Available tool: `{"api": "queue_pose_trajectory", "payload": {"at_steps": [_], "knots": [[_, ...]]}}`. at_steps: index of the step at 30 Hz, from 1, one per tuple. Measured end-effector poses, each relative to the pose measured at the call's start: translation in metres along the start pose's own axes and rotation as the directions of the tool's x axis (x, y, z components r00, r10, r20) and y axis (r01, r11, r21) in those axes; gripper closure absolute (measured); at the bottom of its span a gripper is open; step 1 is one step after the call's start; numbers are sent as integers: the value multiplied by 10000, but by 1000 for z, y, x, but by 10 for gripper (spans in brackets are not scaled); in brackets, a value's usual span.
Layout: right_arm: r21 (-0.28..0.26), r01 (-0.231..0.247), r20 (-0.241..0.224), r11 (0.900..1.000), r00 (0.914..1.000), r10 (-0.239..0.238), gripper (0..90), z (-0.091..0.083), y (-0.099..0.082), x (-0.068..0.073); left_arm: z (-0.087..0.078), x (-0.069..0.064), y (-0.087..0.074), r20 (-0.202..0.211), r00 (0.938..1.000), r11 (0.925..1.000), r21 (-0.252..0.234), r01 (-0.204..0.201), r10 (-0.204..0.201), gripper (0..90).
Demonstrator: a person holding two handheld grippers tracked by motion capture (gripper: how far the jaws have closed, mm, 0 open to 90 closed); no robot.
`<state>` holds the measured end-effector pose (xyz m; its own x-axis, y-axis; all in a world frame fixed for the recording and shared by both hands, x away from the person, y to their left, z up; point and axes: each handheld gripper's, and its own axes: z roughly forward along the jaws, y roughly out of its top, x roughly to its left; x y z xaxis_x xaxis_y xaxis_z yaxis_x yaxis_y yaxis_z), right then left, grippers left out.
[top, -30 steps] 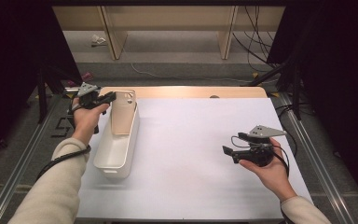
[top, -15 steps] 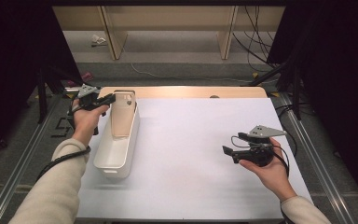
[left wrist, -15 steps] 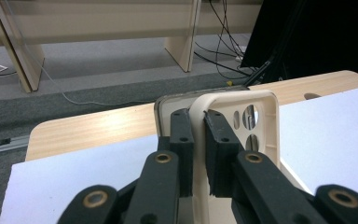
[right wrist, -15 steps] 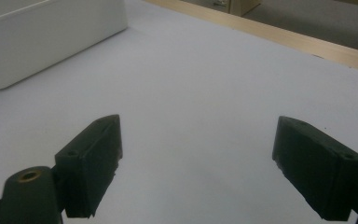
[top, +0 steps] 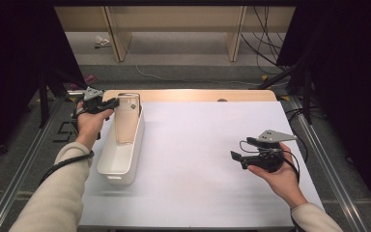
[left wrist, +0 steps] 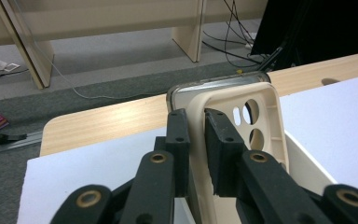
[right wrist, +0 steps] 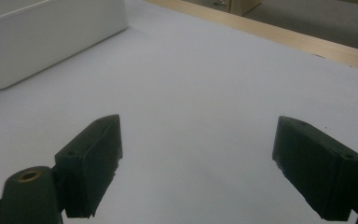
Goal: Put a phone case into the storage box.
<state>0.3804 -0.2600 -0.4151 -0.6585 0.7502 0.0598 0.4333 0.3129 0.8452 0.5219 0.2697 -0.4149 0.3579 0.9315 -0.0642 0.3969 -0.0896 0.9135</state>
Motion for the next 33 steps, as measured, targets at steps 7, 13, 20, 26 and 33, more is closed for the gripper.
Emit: {"api": "queue_pose_trajectory", "payload": {"at_steps": [7,13,20,26,33], "knots": [[-1,2,-22,10000,10000,-2,165,0,0,0,4,1,-3,-224,9997,9997,253,40,-34,769],[-3,-15,-68,10000,10000,15,165,0,0,0,7,0,-3,-439,9990,9988,490,-66,88,732],[-5,-23,-84,10000,10000,23,165,0,0,0,8,-2,-1,-713,9967,9961,761,437,-383,589],[21,-14,-94,10000,10000,14,164,1,0,1,4,-4,1,-577,9976,9934,1060,433,-373,430],[35,-30,-106,10000,9999,31,164,1,0,0,-6,-8,8,-767,9970,9906,1370,49,57,250]]}}
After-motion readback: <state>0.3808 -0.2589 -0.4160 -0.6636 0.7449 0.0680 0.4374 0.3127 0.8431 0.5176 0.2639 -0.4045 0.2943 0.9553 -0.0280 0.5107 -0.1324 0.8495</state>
